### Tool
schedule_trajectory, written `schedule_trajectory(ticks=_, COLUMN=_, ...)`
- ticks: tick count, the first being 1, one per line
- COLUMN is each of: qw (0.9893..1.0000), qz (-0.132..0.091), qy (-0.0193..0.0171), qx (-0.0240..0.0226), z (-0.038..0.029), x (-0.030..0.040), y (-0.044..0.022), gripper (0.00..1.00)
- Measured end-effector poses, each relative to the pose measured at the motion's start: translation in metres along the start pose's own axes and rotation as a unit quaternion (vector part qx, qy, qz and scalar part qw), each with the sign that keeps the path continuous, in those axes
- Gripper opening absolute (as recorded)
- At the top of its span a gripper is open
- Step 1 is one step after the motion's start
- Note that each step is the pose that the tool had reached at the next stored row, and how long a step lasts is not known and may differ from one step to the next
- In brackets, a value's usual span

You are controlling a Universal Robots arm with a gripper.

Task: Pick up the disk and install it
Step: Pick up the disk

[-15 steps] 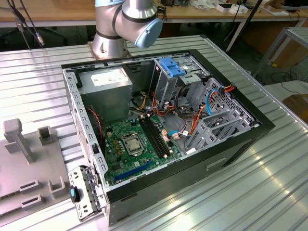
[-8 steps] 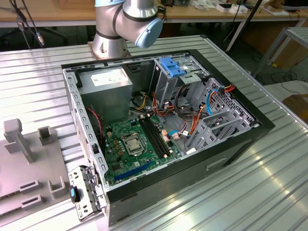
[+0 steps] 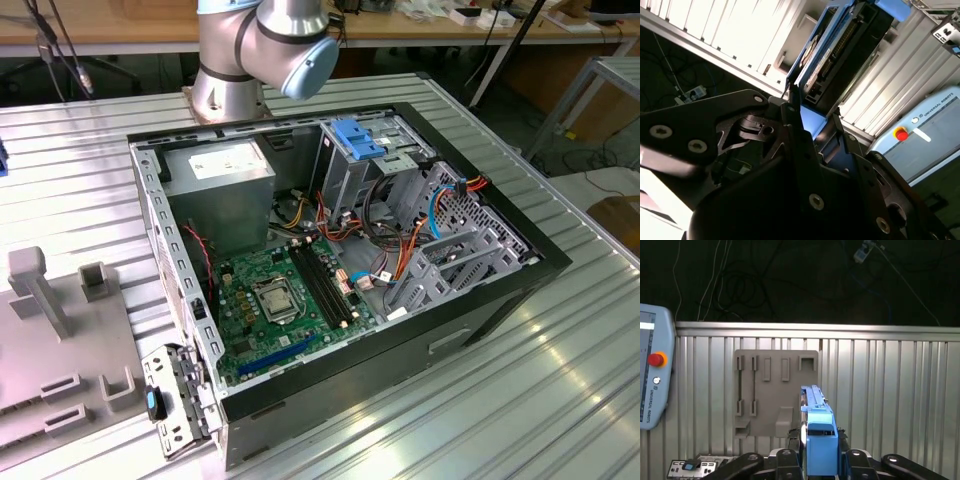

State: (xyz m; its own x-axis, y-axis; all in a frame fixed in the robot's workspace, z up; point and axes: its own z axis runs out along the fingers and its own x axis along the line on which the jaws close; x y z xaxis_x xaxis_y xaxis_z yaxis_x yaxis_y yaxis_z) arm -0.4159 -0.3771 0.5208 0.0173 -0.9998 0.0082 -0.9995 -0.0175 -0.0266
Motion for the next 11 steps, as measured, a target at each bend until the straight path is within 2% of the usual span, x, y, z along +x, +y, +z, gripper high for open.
schedule_trajectory(ticks=5, qw=1.0, qz=0.0, qy=0.0, qx=0.0, z=0.0005, x=0.0003, y=-0.018, gripper=0.37)
schedule_trajectory(ticks=8, qw=1.0, qz=0.0, qy=0.0, qx=0.0, z=0.0009, x=0.0006, y=-0.0347, gripper=0.37)
schedule_trajectory(ticks=10, qw=1.0, qz=0.0, qy=0.0, qx=0.0, z=0.0011, x=0.0007, y=-0.0415, gripper=0.37)
schedule_trajectory(ticks=11, qw=1.0, qz=0.0, qy=0.0, qx=0.0, z=0.0013, x=0.0008, y=-0.0472, gripper=0.37)
